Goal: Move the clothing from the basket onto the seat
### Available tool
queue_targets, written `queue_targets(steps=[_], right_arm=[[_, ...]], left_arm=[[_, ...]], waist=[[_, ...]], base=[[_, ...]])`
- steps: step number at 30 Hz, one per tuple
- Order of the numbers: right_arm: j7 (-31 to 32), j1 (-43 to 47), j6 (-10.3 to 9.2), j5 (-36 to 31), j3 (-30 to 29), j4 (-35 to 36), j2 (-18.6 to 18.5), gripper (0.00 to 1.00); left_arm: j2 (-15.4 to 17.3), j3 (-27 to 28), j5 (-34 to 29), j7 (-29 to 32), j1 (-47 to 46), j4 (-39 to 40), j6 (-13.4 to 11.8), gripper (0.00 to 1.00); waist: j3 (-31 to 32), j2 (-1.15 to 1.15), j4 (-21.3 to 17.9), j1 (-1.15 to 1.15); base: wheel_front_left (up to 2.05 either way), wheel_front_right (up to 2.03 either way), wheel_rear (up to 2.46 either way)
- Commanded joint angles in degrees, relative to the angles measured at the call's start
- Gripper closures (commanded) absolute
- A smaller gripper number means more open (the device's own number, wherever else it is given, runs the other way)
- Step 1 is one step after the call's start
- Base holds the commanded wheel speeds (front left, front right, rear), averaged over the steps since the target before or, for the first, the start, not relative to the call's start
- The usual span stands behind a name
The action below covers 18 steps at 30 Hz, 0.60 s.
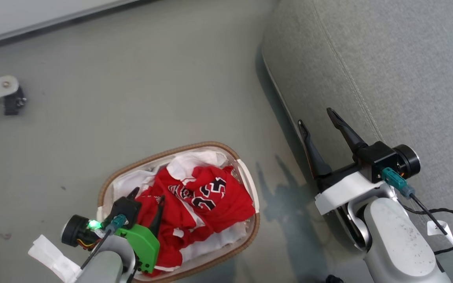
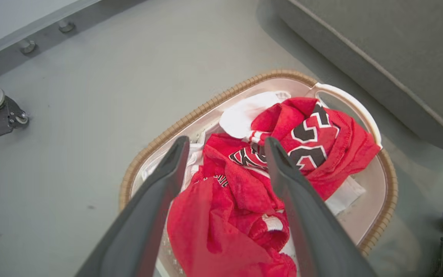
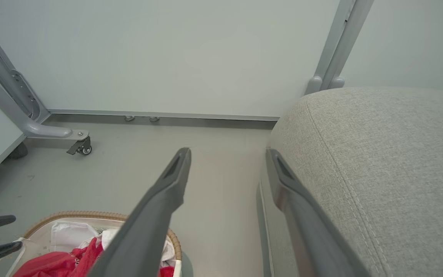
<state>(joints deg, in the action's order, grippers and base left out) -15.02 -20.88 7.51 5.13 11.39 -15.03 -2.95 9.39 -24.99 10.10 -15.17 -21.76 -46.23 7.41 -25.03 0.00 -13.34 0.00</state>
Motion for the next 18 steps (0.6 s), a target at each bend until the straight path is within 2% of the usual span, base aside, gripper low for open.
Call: queue_targets(steps=[1, 13, 18], right_arm=[[-0.21, -0.82, -0.04, 0.73, 0.34, 0.36, 0.0, 0.0], [-0.17, -2.56, -0.04, 2.9, 2.84, 3.16, 0.02, 0.0], [-0.17, -2.77, -0.04, 3.52, 3.98, 4.55, 0.0, 0.0]], left_arm=[[0.95, -0.61, 0.07, 0.03, -2.29, -2.19, 0.13, 0.0], [2.4, -7.85, -2.55, 0.09, -11.88, -18.41, 0.14, 0.0], [2.89, -10.42, -4.56, 1.9, -15.35, -23.99, -0.48, 0.0]], waist=[[-4.58, 0.0, -4.08, 0.0], [-10.81, 0.0, -6.89, 0.0], [-12.72, 0.0, -7.78, 0.0]], base=[[0.0, 0.0, 0.0], [0.0, 0.0, 0.0], [0.0, 0.0, 0.0]])
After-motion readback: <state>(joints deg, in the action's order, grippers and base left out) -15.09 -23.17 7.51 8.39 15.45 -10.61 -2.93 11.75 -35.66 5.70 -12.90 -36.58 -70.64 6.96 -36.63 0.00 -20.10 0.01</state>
